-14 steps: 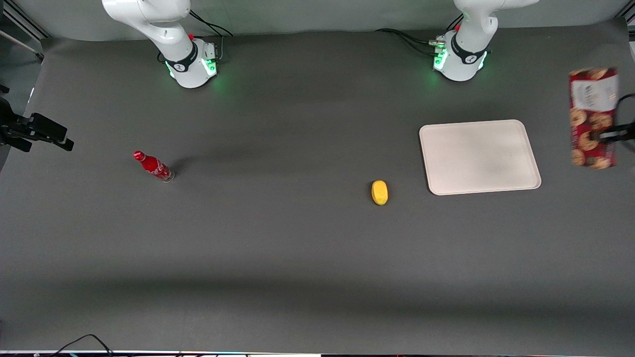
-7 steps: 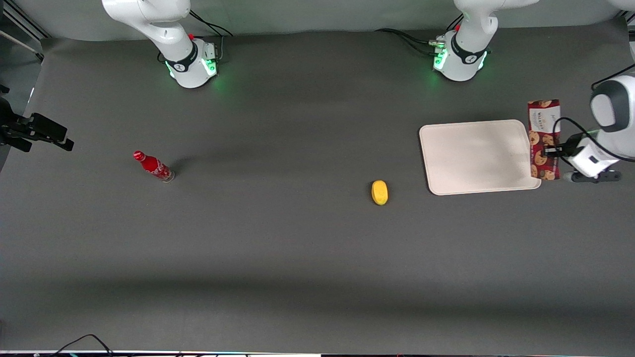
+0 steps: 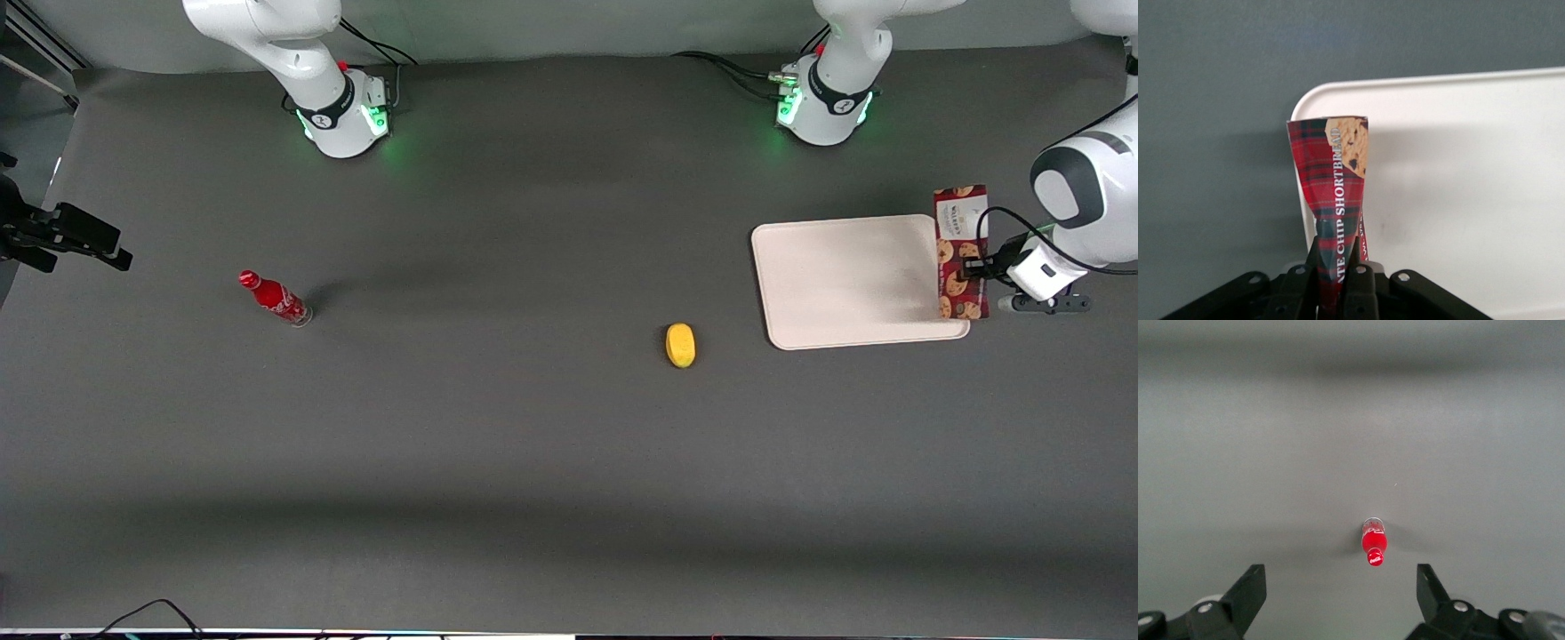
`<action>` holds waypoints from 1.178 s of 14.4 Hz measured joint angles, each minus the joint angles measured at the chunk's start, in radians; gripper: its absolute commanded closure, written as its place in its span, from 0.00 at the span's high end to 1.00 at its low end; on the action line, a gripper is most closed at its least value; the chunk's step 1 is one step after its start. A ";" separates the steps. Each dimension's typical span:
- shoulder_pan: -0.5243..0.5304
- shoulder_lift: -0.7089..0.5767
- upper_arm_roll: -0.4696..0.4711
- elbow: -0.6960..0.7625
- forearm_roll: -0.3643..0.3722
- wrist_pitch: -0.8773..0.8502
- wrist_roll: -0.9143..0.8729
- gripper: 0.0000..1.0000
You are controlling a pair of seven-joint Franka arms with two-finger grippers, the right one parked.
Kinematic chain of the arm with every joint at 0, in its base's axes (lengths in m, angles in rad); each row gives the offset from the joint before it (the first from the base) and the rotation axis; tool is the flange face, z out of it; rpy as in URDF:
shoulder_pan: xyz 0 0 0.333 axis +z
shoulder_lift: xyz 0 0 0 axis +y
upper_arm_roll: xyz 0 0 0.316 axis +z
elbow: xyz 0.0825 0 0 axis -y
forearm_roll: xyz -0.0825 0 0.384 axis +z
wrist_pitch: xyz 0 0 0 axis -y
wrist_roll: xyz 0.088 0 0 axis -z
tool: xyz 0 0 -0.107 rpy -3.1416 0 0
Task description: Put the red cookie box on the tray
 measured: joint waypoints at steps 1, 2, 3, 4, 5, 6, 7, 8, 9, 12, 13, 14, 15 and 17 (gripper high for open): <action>0.000 0.012 -0.002 0.000 -0.021 0.015 0.012 0.00; 0.000 0.021 -0.002 0.001 -0.042 0.028 0.024 0.64; 0.000 0.027 -0.002 0.001 -0.064 0.038 0.039 1.00; 0.000 0.031 -0.002 0.001 -0.079 0.043 0.055 1.00; 0.000 0.038 -0.003 0.001 -0.085 0.045 0.065 1.00; -0.001 0.043 -0.004 0.002 -0.089 0.045 0.071 1.00; -0.001 0.045 -0.006 0.005 -0.091 0.045 0.073 1.00; -0.003 0.045 -0.007 0.009 -0.091 0.045 0.077 1.00; -0.004 0.045 -0.008 0.015 -0.091 0.045 0.082 1.00; -0.007 0.018 -0.010 0.063 -0.091 -0.005 0.131 1.00; -0.007 -0.010 -0.011 0.095 -0.089 -0.067 0.139 1.00; -0.007 -0.042 -0.010 0.142 -0.076 -0.158 0.143 1.00; -0.007 -0.074 -0.010 0.205 -0.051 -0.271 0.144 1.00; -0.008 -0.128 -0.018 0.374 0.005 -0.518 0.143 1.00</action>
